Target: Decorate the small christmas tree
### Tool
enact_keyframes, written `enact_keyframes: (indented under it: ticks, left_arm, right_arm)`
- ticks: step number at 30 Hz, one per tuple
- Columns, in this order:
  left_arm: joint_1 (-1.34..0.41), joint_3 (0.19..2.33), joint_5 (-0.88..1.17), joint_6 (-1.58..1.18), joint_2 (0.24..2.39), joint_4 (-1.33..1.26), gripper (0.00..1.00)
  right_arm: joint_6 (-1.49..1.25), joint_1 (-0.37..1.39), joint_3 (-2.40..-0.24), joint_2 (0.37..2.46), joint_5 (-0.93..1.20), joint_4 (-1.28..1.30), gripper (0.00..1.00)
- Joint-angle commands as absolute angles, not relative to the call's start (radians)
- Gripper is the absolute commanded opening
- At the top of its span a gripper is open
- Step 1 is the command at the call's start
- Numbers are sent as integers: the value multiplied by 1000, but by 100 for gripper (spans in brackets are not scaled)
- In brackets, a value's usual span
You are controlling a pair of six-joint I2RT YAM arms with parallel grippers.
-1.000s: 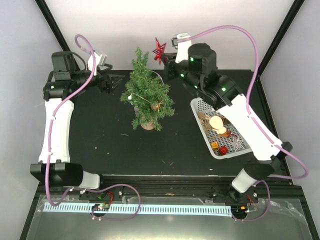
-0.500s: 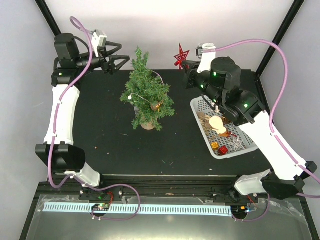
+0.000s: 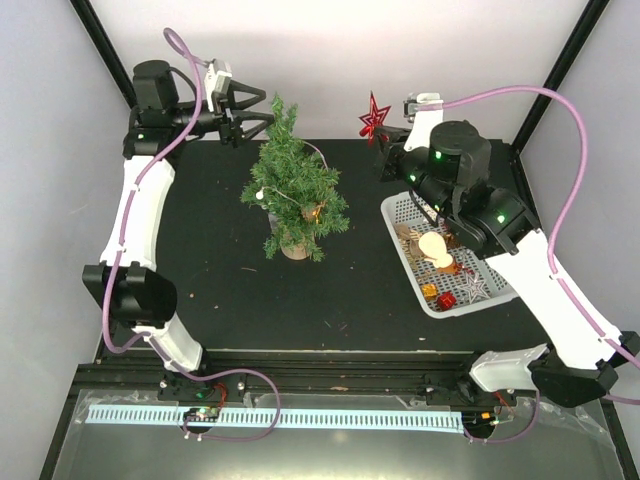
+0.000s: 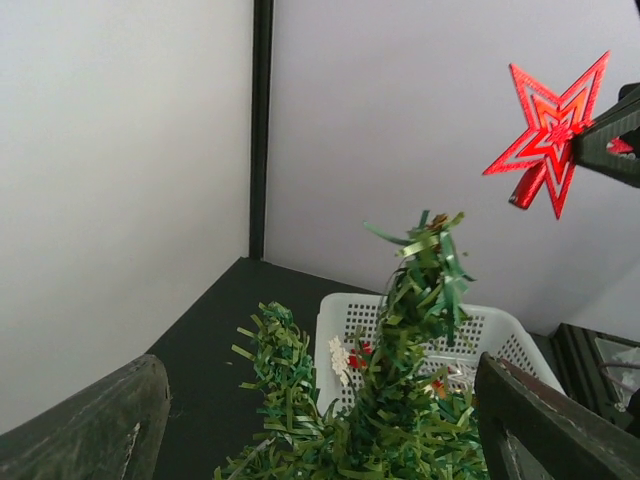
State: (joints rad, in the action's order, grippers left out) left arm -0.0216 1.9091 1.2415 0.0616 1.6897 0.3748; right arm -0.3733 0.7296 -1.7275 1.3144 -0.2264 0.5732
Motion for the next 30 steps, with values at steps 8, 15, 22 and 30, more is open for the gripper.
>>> enact_keyframes:
  ticks: [8, 15, 22, 30]
  left_arm:
    - [-78, 1987, 1312, 98, 1739, 392, 67]
    - [-96, 1981, 1326, 120, 1746, 420, 16]
    - [-122, 1977, 1289, 87, 1717, 413, 2]
    - [-187, 1938, 1277, -111, 1644, 238, 2]
  right_arm:
    - [-399, 713, -1670, 1261, -263, 574, 1]
    - [-412, 709, -1621, 1233, -271, 565, 1]
    - [-417, 707, -1593, 1215, -266, 560, 1]
    - [-418, 705, -1567, 1190, -261, 553, 1]
